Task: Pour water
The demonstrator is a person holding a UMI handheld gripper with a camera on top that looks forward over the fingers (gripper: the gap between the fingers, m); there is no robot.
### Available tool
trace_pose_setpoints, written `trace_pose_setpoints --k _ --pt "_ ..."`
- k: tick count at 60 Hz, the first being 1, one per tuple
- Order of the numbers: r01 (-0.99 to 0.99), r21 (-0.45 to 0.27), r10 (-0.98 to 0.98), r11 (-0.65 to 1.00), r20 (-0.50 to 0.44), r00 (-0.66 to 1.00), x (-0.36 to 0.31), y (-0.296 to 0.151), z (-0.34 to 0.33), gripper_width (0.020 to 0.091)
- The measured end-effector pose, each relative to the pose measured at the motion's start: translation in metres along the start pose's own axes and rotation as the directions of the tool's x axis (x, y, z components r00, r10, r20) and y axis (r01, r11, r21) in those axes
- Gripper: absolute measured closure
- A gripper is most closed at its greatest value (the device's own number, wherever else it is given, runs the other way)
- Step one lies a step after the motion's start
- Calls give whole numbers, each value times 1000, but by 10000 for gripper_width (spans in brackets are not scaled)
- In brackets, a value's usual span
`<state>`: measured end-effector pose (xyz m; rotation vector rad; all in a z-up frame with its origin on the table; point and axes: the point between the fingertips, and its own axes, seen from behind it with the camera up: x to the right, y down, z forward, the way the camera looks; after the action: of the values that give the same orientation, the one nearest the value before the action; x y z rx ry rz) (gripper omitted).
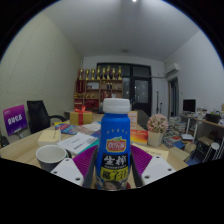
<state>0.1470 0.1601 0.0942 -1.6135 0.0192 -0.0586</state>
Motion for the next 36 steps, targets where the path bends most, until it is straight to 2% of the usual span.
trace_pose_setpoints --k 3,5,6,18,22,30,36 --pt "13 -45 -13 999 1 1000 1 9 -3 416" --pt "14 -68 -14 998 8 1000 2 15 -6 333" --pt "12 -73 -11 997 10 1000 0 16 -10 265" --pt "-33 -45 31 998 -35 999 12 6 -70 262" --pt "-52 -27 51 998 -44 998 14 -2 -100 262" --pt "-85 -46 83 995 -56 995 18 -6 -164 268" --pt "-111 -34 109 993 -59 992 14 -10 -220 270"
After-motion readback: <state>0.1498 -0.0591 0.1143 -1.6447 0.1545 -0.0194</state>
